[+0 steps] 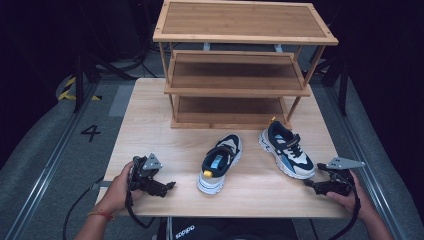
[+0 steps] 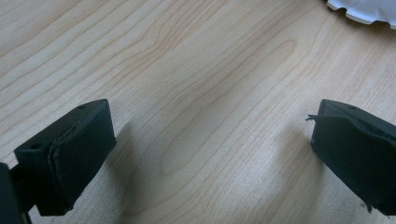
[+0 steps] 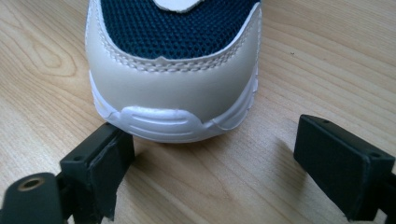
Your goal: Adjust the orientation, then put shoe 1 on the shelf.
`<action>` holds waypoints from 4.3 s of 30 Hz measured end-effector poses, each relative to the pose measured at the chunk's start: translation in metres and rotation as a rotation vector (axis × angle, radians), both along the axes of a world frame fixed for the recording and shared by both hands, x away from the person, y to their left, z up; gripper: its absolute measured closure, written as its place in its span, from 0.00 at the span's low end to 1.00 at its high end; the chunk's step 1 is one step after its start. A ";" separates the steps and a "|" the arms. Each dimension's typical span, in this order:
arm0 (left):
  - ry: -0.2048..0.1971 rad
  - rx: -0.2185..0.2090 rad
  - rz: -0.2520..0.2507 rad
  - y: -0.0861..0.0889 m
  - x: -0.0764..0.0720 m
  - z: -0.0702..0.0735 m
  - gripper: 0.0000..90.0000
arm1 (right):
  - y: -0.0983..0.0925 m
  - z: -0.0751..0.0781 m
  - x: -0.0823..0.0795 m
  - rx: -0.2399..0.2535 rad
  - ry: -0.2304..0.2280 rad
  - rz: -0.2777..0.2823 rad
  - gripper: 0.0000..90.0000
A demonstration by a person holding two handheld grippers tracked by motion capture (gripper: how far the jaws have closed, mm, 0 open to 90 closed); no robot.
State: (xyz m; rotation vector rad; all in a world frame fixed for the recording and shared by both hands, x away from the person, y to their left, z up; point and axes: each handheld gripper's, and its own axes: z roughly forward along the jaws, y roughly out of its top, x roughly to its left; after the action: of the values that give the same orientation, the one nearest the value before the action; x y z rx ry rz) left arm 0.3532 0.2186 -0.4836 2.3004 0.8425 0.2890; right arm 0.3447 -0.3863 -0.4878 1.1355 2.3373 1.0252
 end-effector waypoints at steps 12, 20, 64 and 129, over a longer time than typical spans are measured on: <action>0.007 0.017 -0.063 -0.003 -0.002 0.003 0.04 | -0.001 0.000 -0.001 -0.001 -0.001 -0.009 0.14; -0.021 0.064 -0.150 -0.022 -0.011 0.024 0.23 | -0.001 0.000 -0.002 0.000 0.000 -0.010 0.14; -0.010 0.326 -0.648 -0.168 -0.006 0.099 0.50 | -0.003 0.000 -0.003 0.000 0.000 -0.011 0.14; -0.002 0.351 -0.662 -0.191 0.013 0.188 0.83 | -0.004 0.000 -0.002 0.002 0.002 0.009 0.14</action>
State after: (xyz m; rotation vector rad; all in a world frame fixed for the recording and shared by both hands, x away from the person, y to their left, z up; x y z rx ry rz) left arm 0.3666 0.0274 -0.2959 2.7486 -0.0102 0.1456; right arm 0.3431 -0.3908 -0.4878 1.1278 2.3459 1.0302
